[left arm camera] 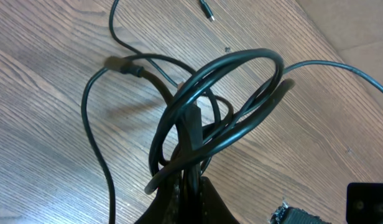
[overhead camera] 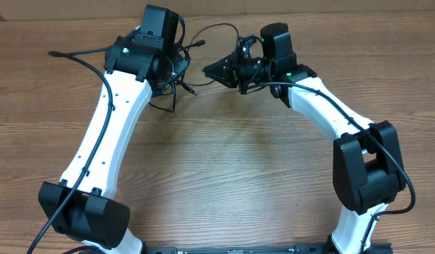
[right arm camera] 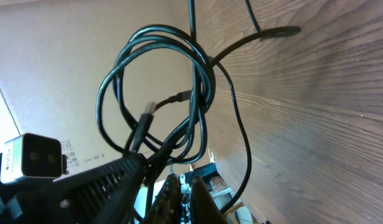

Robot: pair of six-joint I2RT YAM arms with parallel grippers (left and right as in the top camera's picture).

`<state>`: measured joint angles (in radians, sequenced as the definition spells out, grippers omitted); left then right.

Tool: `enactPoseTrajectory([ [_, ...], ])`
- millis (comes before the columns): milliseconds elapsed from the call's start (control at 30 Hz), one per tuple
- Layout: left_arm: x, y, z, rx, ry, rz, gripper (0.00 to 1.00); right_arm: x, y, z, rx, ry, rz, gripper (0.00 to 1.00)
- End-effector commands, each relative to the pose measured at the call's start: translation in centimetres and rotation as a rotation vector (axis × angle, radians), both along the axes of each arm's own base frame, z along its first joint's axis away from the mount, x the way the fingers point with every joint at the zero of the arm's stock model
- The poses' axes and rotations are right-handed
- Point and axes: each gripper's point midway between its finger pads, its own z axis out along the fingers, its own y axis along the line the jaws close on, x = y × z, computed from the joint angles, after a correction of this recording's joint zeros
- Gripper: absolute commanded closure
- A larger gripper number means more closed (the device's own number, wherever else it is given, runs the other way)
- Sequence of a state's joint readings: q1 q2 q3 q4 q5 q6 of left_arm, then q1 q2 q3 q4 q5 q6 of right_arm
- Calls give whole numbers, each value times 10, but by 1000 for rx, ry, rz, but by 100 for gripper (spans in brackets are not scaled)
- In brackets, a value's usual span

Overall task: Untangle cables
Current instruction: 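Bring the grippers together and drop the bundle onto the table, then lower the right gripper toward a cable end on the table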

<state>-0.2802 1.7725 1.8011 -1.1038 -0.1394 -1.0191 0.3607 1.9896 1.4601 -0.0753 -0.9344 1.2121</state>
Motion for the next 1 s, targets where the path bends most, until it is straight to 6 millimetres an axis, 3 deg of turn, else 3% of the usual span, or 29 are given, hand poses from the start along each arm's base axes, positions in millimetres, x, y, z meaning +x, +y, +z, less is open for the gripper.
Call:
enactPoseTrajectory([
  [0,-1,10,13,42,-40,15,64,-4,2,23,22,-46,14,96],
  [167,-3,24,13,139,-34,9,18,-3,-8,27,45,-38,28,96],
  [200,-5,26,12,149,-28,13,14,-2,-11,28,52,-35,31,96],
  [367,-7,29,11,163,-16,17,6,1,-24,31,73,-28,36,96],
  [767,-9,29,10,167,-7,10,0,6,-38,47,129,-72,59,96],
  [800,-9,29,10,173,-7,-1,0,7,-39,46,126,-76,59,94],
  [867,-9,29,10,182,-5,-16,0,7,-40,45,120,-96,62,76],
  [967,-9,29,10,194,-2,-38,0,8,-40,43,104,-134,61,36],
])
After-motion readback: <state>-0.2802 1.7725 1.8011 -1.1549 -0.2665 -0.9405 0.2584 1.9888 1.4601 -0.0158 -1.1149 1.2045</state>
